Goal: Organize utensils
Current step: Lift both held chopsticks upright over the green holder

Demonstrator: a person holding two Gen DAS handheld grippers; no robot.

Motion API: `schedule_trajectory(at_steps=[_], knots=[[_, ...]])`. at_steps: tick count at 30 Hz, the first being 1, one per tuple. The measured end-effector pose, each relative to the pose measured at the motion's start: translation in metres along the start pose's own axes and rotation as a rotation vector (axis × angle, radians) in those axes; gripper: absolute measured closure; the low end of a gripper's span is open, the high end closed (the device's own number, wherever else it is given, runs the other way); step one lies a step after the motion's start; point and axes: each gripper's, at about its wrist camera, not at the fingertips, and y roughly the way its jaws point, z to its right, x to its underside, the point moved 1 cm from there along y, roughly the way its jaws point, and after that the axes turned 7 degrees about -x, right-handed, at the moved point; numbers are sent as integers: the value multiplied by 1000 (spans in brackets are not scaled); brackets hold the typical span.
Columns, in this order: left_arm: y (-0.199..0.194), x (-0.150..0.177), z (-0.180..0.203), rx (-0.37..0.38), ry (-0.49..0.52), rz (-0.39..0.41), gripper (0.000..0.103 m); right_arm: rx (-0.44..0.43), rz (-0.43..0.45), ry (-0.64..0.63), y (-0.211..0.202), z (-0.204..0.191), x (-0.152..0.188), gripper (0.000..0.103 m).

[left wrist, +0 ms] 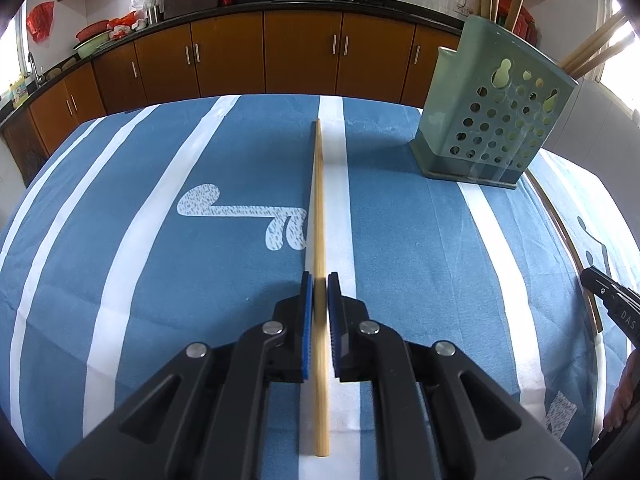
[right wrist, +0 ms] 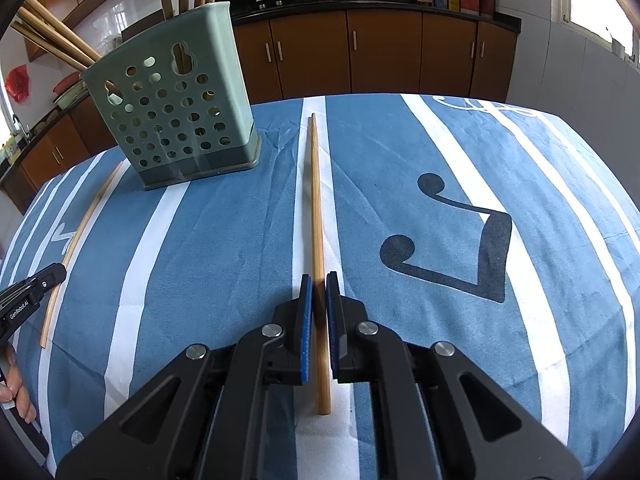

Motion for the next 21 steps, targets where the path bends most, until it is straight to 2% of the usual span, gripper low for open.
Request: schedule_trajectory(at_steps=[21], knots=[[0, 0, 0, 4, -5, 0, 93, 5, 0, -5, 0, 0, 0, 95]])
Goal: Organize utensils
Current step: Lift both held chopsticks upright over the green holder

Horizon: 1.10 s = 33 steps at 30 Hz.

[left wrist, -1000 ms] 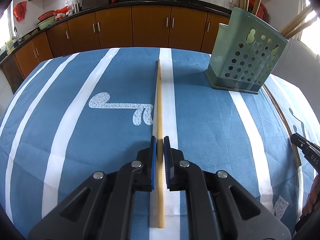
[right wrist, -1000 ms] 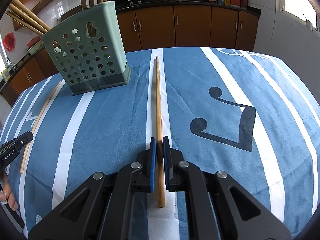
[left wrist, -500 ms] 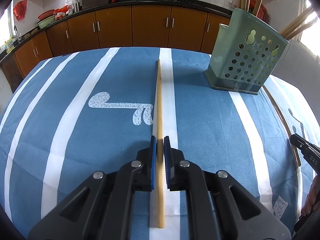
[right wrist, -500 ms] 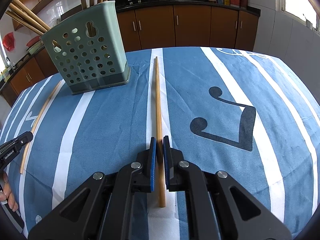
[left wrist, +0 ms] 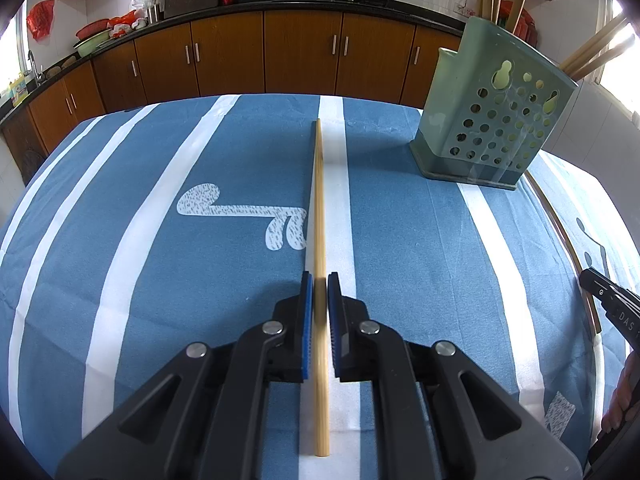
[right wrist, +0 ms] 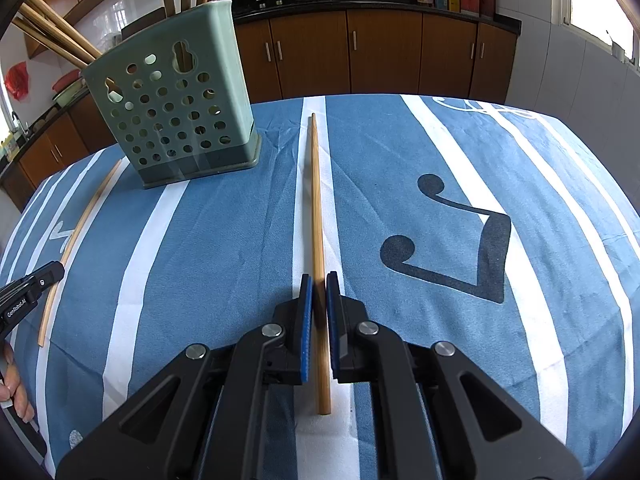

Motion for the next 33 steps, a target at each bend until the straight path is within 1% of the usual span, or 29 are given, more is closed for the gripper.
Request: schedule_trajectory(at_steps=[3, 6, 15, 17, 18, 27, 33], knots=[[-1, 1, -1, -1, 1, 0, 93, 5, 0, -3, 0, 0, 0, 95], [-5, 6, 0, -19, 14, 1, 93, 13, 0, -8, -2, -1, 2, 95], [-13, 15, 2, -26, 33, -9, 95, -7, 4, 14, -9, 5, 7, 95], [-16, 14, -1, -16, 24, -26, 95, -12, 18, 22, -15, 7, 8, 95], [-20, 12, -4, -13, 19, -19, 95, -15, 34, 26, -21, 8, 7, 95], [-74, -13, -16, 36, 0, 115, 95, -30, 210, 54, -80, 20, -22, 96], [-111, -36, -25, 80, -46, 220, 95, -40, 311, 65, -110, 22, -42, 96]])
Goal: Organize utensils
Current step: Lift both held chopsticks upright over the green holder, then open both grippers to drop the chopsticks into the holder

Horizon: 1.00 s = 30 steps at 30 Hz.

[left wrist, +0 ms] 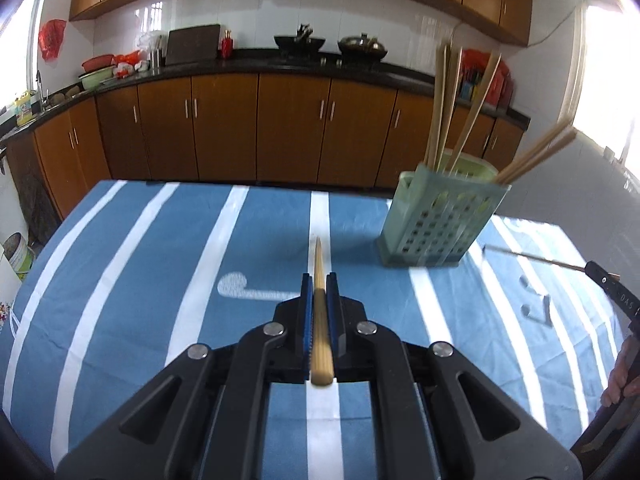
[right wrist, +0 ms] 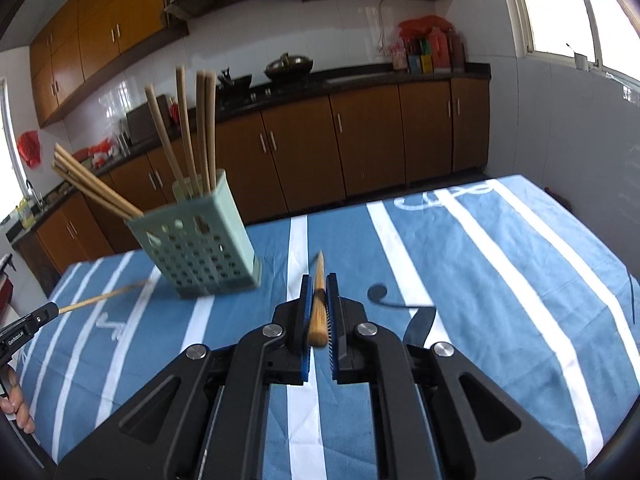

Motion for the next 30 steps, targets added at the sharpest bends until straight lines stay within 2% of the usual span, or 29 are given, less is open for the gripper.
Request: schedule_trajectory(at_steps=[6, 12, 16, 20, 25, 30], knots=[[-25, -25, -1, 46, -27, 66, 95, -19, 69, 12, -15, 0, -20, 96], [-42, -40, 5, 90, -13, 94, 96, -39, 93, 22, -24, -3, -32, 96], [-61, -51, 15, 127, 10, 127, 96, -86, 116, 32, -36, -9, -51, 96], [-83, -69, 31, 185, 19, 169, 96, -177, 162, 54, -54, -21, -76, 96], [-107, -94, 50, 237, 16, 244, 96, -259, 276, 31, -79, -47, -110, 96], [-120, -124, 69, 246, -14, 325, 96, -273, 407, 9, -89, -71, -137, 96]])
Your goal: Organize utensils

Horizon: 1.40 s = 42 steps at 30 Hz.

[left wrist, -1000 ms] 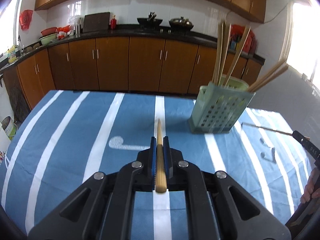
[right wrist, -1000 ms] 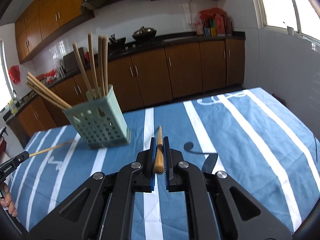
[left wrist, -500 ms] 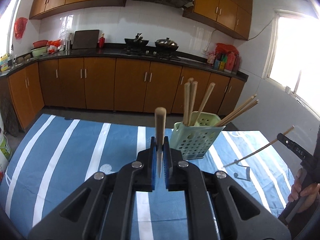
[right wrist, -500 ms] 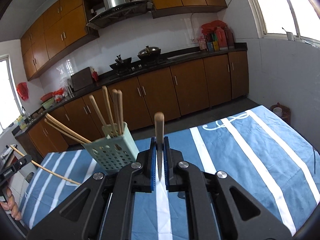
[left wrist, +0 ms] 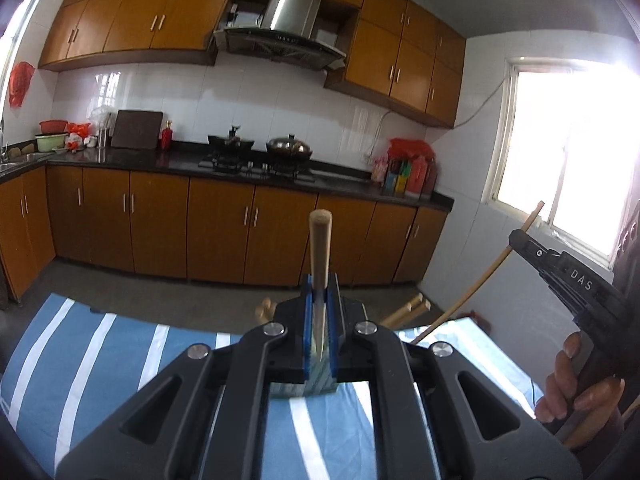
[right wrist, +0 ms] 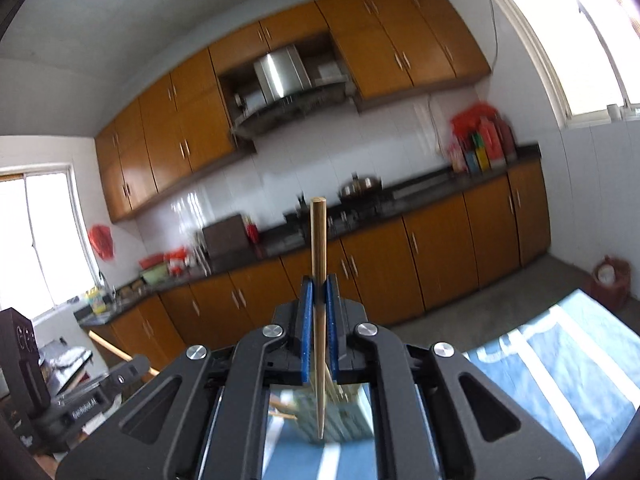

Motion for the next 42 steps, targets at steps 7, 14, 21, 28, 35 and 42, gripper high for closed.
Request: schedule_trajectory(at_steps=[7, 14, 21, 28, 35, 42], knots=[[33, -18, 12, -67, -2, 45, 96, 25, 72, -65, 38, -13, -2, 96], [71, -3, 4, -92, -13, -16, 96, 60, -13, -128, 77, -11, 31, 96], [90, 11, -11, -85, -32, -47, 96, 66, -53, -113, 88, -6, 45, 96], [96, 17, -18, -86, -58, -72, 89, 69, -99, -101, 89, -4, 50, 73], [79, 10, -24, -87, -75, -47, 85, 85, -65, -94, 71, -3, 36, 65], [39, 8, -30, -109, -67, -8, 66, 85, -47, -118, 37, -8, 25, 53]])
